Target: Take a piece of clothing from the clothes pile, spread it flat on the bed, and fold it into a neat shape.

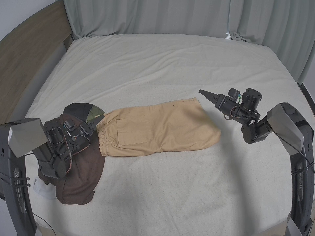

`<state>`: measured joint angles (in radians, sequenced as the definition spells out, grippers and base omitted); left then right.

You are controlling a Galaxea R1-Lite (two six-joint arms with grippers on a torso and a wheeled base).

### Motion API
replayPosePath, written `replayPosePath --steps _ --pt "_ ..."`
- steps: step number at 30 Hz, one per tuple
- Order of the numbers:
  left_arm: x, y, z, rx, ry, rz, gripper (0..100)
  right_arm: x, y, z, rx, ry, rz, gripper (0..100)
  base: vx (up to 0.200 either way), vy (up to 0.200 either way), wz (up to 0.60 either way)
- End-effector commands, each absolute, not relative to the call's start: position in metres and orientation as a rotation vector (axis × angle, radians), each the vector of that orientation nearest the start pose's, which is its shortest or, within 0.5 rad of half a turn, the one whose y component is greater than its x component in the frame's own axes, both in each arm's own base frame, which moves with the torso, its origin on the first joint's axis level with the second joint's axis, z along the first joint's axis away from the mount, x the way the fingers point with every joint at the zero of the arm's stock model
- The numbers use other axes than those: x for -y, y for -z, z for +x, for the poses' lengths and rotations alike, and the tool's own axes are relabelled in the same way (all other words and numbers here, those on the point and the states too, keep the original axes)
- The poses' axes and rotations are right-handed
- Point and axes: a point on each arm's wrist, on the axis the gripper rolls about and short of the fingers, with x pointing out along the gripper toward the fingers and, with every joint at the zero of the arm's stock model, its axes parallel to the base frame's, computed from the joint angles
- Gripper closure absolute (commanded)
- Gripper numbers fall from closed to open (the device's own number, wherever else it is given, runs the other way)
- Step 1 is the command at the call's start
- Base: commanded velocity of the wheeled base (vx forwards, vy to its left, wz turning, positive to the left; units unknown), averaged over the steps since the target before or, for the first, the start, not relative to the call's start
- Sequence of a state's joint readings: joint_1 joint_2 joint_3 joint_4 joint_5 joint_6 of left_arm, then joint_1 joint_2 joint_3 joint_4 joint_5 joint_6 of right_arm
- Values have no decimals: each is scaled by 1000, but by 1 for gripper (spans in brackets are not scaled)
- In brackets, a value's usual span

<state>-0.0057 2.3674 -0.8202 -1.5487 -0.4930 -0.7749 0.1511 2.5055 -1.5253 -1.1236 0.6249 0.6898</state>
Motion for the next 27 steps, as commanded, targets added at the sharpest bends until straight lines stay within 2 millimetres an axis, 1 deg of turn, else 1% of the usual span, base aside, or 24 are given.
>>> replayPosePath --steps 1,3,9,14,15,17,19,22,25,27 --pt "18 -62 380 -157 502 -734 0 -90 -105 460 -158 -794 619 0 0 0 0" --pt "22 -66 378 -152 515 -717 0 -88 -97 450 -184 -785 622 0 0 0 0" --pt "30 -66 371 -159 531 -664 0 -81 -76 420 -270 -747 631 0 0 0 0" --pt "30 -63 369 -149 532 -583 0 -78 -60 397 -264 -736 629 0 0 0 0" --pt "30 -63 368 -151 532 -579 0 -78 -59 396 -263 -737 627 0 0 0 0" --pt "30 -61 367 -153 530 -559 0 -76 -54 381 -271 -736 629 0 0 0 0" --pt "30 -62 366 -152 531 -553 0 -74 -50 377 -285 -727 623 0 0 0 0" --pt "31 -65 362 -148 531 -545 0 -70 -47 375 -290 -717 609 0 0 0 0" --pt "32 -70 360 -131 540 -514 0 -72 -44 372 -309 -716 612 0 0 0 0" --pt "32 -68 358 -134 538 -491 0 -74 -42 371 -317 -720 612 0 0 0 0"
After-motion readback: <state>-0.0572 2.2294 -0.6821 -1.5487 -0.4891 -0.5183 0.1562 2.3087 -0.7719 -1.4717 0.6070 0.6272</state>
